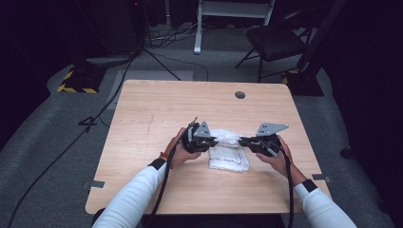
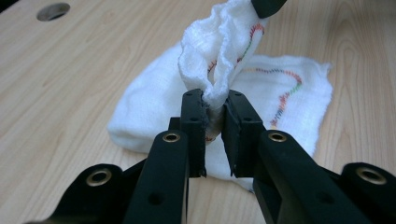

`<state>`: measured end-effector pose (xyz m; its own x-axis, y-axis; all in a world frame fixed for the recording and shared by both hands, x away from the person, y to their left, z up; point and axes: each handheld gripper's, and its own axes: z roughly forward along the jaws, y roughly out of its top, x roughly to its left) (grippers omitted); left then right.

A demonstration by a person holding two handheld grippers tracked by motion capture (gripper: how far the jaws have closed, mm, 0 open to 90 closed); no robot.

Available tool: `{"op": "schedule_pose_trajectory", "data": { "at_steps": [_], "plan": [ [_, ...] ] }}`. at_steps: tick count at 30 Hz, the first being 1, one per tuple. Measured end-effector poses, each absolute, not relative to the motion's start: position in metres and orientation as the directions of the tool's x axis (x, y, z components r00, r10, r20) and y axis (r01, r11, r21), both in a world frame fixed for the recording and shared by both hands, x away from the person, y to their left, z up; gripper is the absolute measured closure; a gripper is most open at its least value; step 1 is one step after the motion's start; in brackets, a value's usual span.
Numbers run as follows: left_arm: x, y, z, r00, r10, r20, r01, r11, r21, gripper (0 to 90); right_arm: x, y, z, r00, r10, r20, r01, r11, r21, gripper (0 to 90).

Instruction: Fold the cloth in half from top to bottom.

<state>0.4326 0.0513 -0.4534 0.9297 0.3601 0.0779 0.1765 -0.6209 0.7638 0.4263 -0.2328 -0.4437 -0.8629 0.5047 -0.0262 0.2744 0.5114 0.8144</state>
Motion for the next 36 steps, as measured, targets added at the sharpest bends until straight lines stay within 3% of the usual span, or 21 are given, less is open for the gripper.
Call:
{"op": "schedule_pose_trajectory", "data": {
  "at_steps": [25, 36],
  "plan": [
    [0.402, 0.058, -0.465, 0.940, 0.332, 0.075, 0.182, -0.677, 0.713, 81.3, 0.401, -0.238, -0.459, -0.891, 0.453, -0.021, 0.268, 0.564, 0.781, 83.7],
    [0.394, 0.056, -0.470, 0.950, 0.299, 0.088, 0.159, -0.708, 0.688, 87.1, 0.392, -0.243, -0.465, -0.905, 0.426, -0.015, 0.262, 0.585, 0.767, 84.3]
  ]
}}
